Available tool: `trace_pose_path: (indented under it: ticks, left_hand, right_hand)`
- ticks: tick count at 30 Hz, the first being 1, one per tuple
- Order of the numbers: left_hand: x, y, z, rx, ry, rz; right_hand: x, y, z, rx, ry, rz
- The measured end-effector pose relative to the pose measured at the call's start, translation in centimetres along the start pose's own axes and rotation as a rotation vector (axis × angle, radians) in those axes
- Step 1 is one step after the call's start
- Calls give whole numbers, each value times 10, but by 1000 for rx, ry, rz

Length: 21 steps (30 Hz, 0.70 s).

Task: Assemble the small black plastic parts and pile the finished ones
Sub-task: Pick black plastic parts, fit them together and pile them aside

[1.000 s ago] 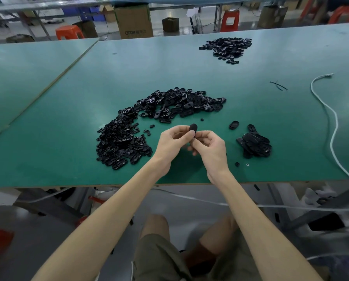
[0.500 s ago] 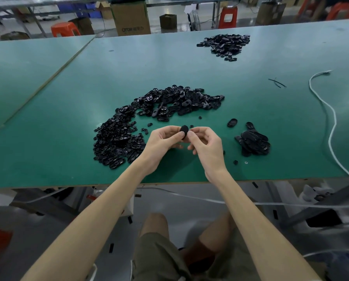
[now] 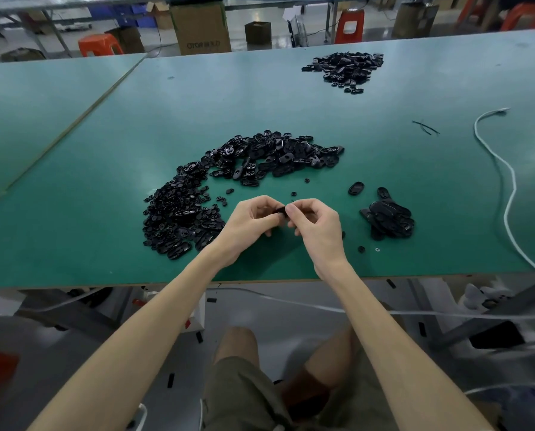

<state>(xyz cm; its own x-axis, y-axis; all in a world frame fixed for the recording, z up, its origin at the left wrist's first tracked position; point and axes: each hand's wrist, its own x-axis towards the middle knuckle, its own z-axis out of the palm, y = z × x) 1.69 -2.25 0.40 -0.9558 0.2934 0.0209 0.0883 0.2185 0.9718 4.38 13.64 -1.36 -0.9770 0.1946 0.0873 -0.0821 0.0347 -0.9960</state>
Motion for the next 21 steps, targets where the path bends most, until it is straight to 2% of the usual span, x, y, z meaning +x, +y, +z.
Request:
trace_pose_path:
  ticks: [8, 21]
  left_hand:
    - [0, -2, -2, -23, 22, 13]
    - [-4, -1, 6, 104, 85, 43]
  right_hand:
    - [0, 0, 0, -47, 2, 26]
    - [0, 1, 2, -119, -11, 21]
